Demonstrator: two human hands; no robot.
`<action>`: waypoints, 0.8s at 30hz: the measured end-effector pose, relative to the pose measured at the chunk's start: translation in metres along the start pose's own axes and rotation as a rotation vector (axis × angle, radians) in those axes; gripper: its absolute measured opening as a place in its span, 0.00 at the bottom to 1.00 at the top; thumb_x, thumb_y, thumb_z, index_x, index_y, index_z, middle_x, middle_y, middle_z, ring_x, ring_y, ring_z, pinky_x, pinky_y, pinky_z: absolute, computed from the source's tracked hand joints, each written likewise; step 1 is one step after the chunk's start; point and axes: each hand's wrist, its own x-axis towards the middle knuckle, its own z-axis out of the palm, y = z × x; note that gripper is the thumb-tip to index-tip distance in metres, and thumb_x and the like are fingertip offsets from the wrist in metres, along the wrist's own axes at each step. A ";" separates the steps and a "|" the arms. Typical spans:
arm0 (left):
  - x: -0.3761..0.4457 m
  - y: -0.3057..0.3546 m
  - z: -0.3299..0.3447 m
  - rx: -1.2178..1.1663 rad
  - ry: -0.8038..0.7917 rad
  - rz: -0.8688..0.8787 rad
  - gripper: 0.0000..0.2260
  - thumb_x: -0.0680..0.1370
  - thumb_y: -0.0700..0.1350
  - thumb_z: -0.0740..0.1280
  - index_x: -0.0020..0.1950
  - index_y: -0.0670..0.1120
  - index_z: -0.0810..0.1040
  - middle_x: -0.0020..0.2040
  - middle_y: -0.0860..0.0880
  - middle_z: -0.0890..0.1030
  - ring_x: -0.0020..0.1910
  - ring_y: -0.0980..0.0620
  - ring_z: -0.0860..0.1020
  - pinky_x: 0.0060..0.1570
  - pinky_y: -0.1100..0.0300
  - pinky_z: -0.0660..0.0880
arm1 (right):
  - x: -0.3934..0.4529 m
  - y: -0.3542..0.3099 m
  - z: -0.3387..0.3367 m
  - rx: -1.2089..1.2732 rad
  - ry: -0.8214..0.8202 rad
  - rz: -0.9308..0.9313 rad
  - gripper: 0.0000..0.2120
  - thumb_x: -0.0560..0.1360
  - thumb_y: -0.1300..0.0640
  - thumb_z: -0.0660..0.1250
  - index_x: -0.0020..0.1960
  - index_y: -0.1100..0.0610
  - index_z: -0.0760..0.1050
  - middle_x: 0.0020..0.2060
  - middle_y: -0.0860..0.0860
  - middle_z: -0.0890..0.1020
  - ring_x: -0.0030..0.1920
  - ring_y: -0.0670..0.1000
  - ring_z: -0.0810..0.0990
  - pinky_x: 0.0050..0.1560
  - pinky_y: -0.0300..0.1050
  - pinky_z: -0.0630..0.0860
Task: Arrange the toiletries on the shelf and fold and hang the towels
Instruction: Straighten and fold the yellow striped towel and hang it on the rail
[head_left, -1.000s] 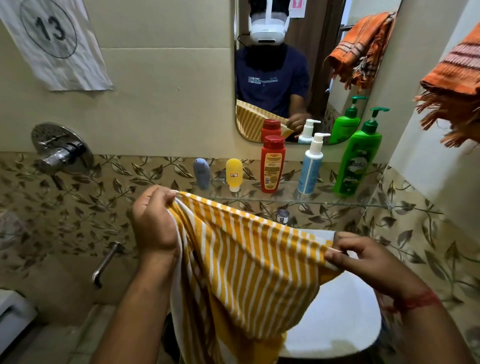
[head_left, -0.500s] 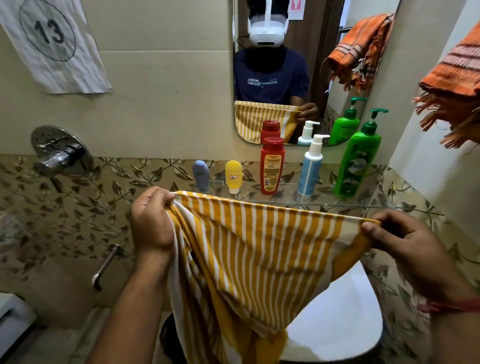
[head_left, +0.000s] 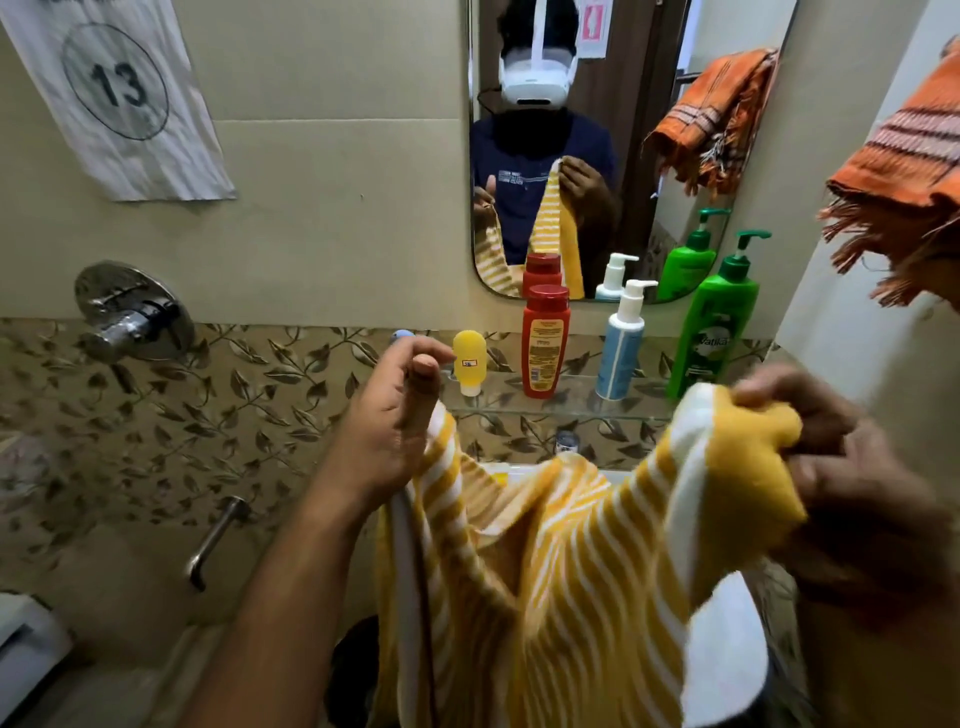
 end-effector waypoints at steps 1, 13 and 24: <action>0.000 0.006 0.002 -0.026 0.013 0.014 0.34 0.69 0.80 0.47 0.56 0.58 0.75 0.47 0.72 0.76 0.48 0.70 0.75 0.43 0.65 0.71 | 0.004 0.004 0.014 -0.015 -0.047 0.028 0.18 0.69 0.62 0.76 0.58 0.60 0.79 0.41 0.55 0.81 0.34 0.56 0.78 0.36 0.44 0.78; -0.012 0.058 0.017 -0.301 -0.110 0.115 0.28 0.70 0.66 0.52 0.54 0.46 0.75 0.38 0.62 0.80 0.34 0.64 0.78 0.33 0.71 0.73 | 0.052 0.060 0.078 -0.935 0.126 -0.020 0.03 0.72 0.52 0.73 0.45 0.50 0.83 0.55 0.45 0.77 0.63 0.46 0.77 0.60 0.43 0.76; -0.026 0.039 0.008 -0.442 -0.195 -0.043 0.11 0.73 0.45 0.69 0.54 0.45 0.80 0.47 0.54 0.84 0.50 0.56 0.83 0.48 0.63 0.79 | 0.043 0.058 0.076 -0.990 0.335 -0.002 0.02 0.74 0.56 0.73 0.44 0.50 0.82 0.41 0.48 0.82 0.46 0.49 0.81 0.46 0.58 0.80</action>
